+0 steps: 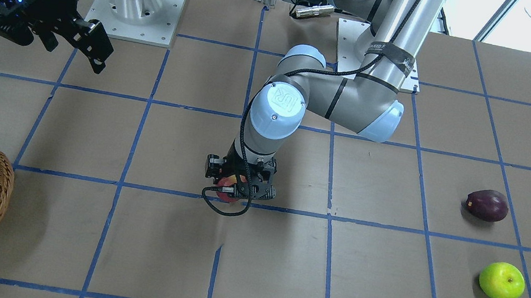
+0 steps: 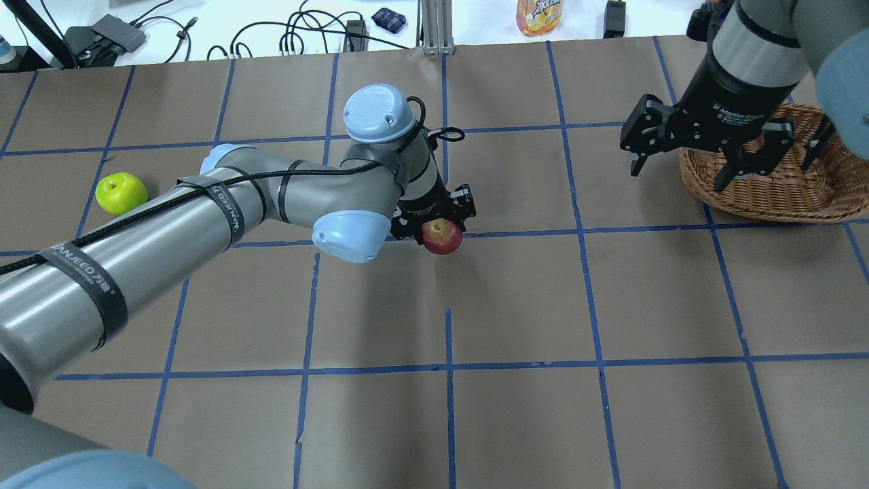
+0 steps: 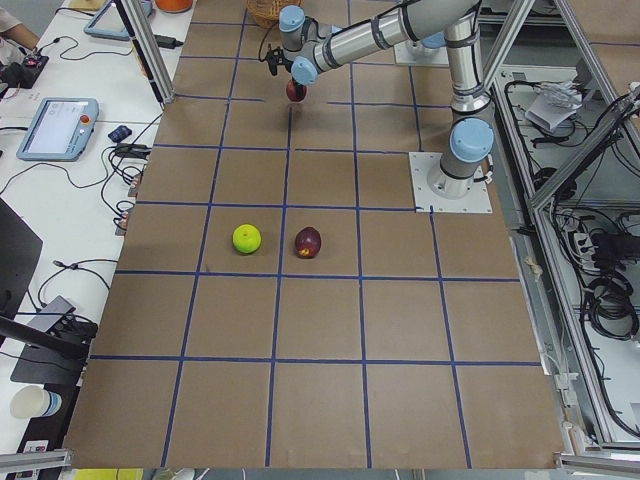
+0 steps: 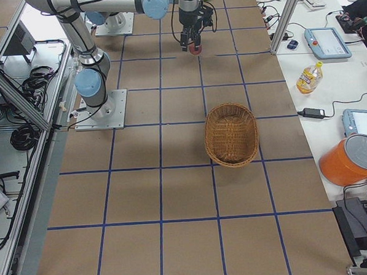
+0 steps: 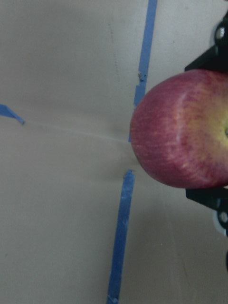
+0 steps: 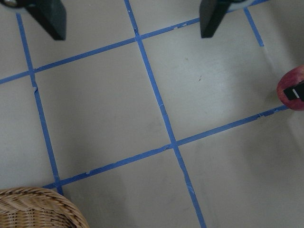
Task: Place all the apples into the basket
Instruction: 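Carry the red apple to the table center and release it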
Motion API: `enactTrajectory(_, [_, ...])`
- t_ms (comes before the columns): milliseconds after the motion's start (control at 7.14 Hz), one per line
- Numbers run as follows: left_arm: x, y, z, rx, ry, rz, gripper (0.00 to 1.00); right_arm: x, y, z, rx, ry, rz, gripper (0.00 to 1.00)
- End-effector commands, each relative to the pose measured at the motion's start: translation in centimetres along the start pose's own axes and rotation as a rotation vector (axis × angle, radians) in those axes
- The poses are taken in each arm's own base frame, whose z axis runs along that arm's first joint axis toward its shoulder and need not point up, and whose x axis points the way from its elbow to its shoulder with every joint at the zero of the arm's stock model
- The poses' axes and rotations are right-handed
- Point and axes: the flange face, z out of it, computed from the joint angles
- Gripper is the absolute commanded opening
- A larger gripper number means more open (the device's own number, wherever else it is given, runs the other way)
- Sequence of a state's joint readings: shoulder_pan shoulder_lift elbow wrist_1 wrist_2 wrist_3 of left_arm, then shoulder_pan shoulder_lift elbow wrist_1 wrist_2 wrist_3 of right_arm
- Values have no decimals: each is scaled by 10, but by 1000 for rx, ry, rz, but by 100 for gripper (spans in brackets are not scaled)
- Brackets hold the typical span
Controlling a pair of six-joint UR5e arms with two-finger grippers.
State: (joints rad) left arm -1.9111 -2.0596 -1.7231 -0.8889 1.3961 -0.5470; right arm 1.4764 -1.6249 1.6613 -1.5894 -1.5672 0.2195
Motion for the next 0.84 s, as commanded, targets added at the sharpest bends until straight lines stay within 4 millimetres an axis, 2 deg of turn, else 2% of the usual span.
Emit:
enactTrajectory(0, [8,-8,10,59,32,-9,100,-1,-6,9,9,-6,4,100])
enactTrajectory(140, [8,-12,-7,84,49,-11,100,-5,-20,21,18,-16,16,100])
enactTrajectory(280, [0,-28,-31,105,57,-32,100,-10,-28,33,-4,-14,11,100])
enactTrajectory(420, [-22,-57,-78,101,48,-24,100,-20,-40,48,-13,-13,-4,100])
enactTrajectory(560, [-62,-84,-130,40,2,8,100,-27,-43,53,-6,-15,-16,100])
enactTrajectory(700, [-117,-97,-155,-10,-69,-6,100,-37,-46,60,3,-17,-33,100])
